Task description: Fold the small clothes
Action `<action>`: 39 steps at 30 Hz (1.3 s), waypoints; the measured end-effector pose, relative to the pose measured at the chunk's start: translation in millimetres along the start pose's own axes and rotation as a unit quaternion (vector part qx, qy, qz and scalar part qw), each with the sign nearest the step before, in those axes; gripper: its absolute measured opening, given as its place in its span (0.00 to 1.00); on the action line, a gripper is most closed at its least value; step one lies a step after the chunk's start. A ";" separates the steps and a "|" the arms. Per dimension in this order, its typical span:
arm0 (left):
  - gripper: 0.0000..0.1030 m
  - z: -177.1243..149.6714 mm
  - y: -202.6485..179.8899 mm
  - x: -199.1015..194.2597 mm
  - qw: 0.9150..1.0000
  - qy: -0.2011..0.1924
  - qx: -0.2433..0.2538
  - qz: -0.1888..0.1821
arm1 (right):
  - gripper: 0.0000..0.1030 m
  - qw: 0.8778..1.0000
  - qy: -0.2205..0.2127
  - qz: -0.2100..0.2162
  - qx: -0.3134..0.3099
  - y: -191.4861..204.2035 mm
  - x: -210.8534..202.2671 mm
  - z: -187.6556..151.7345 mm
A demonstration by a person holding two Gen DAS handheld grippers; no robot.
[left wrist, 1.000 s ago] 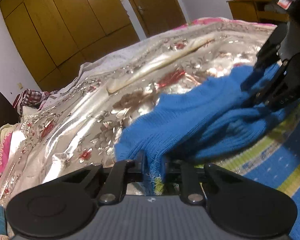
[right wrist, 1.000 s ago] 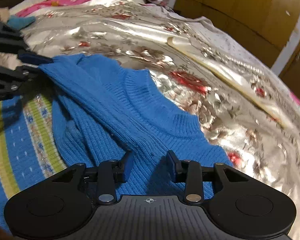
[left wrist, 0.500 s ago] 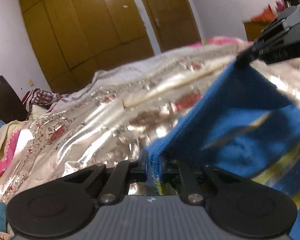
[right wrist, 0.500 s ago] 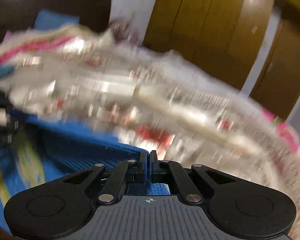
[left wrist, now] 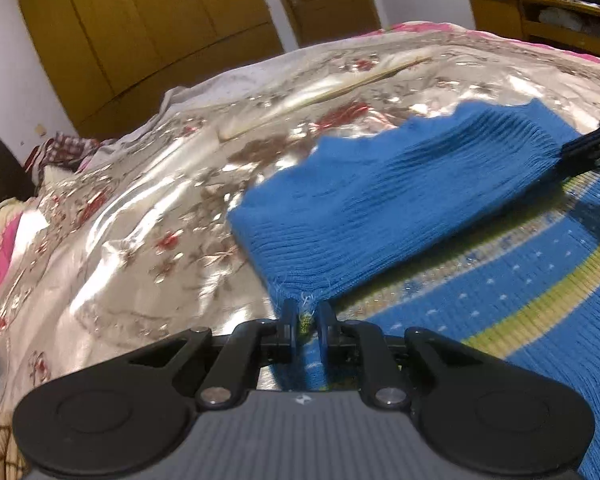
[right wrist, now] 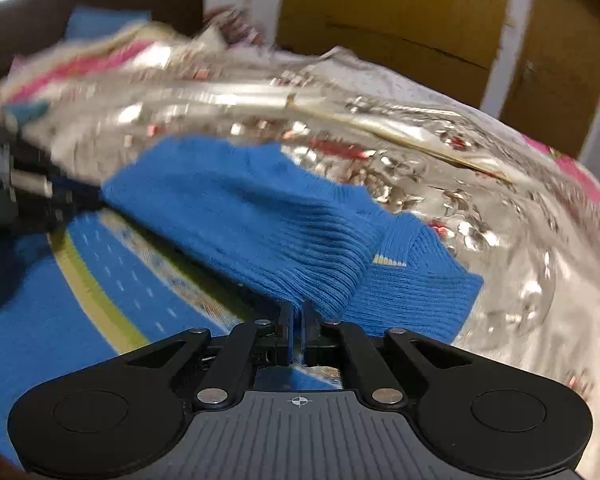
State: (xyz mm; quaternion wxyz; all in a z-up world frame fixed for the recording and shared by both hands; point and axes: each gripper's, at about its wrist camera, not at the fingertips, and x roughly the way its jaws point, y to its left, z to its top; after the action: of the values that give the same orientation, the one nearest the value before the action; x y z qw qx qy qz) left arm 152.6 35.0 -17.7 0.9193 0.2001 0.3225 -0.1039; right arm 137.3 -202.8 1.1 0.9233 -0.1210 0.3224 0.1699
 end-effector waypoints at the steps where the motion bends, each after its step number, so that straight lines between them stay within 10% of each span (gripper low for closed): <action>1: 0.21 0.9 0.1 -0.3 1.000 0.001 -0.002 0.002 | 0.11 1.000 -0.008 0.000 0.017 -3.0 -3.8 0.6; 9: 0.21 -4.0 5.8 -12.7 1.000 0.008 -0.012 0.007 | 0.17 0.979 -0.021 0.051 0.197 -56.5 -13.6 -4.2; 18: 0.21 9.8 12.5 -42.2 0.999 -0.027 -0.041 -0.004 | 0.21 0.887 -0.018 0.178 0.427 -83.1 11.2 -44.1; 26: 0.23 32.8 -18.6 29.1 1.000 0.010 -0.023 -0.016 | 0.33 0.834 -0.032 0.212 0.508 -76.7 35.9 -50.8; 33: 0.24 30.5 -22.3 32.1 1.000 0.009 -0.009 -0.011 | 0.33 0.820 -0.096 0.223 0.518 -82.3 31.9 -39.9; 39: 0.24 32.1 -23.9 32.1 1.000 0.012 -0.011 -0.009 | 0.33 0.808 -0.051 0.200 0.552 -77.3 56.8 -41.4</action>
State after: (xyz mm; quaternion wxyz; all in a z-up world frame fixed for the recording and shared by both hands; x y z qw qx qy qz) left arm 187.3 -2.5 -22.4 0.9165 0.1886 0.3362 -0.1064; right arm 186.3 -273.7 -57.8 0.7951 0.4851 0.3314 0.1504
